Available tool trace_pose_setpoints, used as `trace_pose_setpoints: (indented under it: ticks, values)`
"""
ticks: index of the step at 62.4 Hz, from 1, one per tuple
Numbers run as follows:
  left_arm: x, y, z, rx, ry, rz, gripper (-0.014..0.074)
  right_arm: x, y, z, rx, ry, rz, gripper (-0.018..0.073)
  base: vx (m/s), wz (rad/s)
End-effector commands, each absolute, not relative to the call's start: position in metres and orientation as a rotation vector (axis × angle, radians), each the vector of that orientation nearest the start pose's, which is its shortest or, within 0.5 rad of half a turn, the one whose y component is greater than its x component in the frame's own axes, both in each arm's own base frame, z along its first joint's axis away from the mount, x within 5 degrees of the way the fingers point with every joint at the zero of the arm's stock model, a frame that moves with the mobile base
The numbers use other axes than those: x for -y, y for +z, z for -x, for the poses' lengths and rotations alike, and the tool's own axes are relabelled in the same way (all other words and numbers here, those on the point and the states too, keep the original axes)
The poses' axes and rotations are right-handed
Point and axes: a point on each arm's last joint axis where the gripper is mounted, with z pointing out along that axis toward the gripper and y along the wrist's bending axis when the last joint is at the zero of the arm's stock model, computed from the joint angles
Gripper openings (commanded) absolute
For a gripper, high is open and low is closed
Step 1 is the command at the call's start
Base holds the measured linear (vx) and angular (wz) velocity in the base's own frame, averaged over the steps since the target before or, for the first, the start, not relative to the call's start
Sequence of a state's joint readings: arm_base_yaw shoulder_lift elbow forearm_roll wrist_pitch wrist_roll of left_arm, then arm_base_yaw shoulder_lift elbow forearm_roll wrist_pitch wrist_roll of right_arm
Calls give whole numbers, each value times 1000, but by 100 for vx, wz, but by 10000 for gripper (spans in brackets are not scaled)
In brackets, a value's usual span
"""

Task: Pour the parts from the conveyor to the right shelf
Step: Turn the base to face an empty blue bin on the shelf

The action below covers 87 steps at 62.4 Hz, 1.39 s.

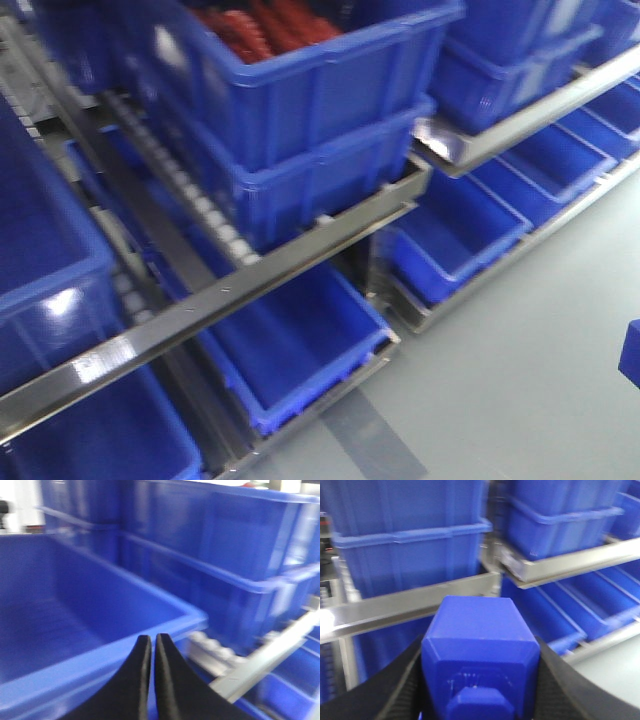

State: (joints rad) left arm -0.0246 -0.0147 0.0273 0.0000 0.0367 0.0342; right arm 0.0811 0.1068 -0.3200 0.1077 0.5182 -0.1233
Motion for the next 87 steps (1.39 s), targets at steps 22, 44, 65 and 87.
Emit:
trace_pose_setpoints:
  ticks: [22, 44, 65, 87]
  values:
    - [1, 199, -56, -1474, 0, -38, -6, -8, 282, -46, -1691, 76, 123, -5, 14, 71]
    - [1, 199, -56, -1474, 0, -38, -6, -8, 282, -46, -1691, 76, 123, -5, 9, 71]
    - [1, 199, -56, -1474, 0, -38, -6, -8, 282, -46, -1691, 76, 123, -5, 4, 20]
    - [1, 199, -56, -1474, 0, -38, -6, -8, 282, -46, -1691, 76, 123, -5, 5, 2]
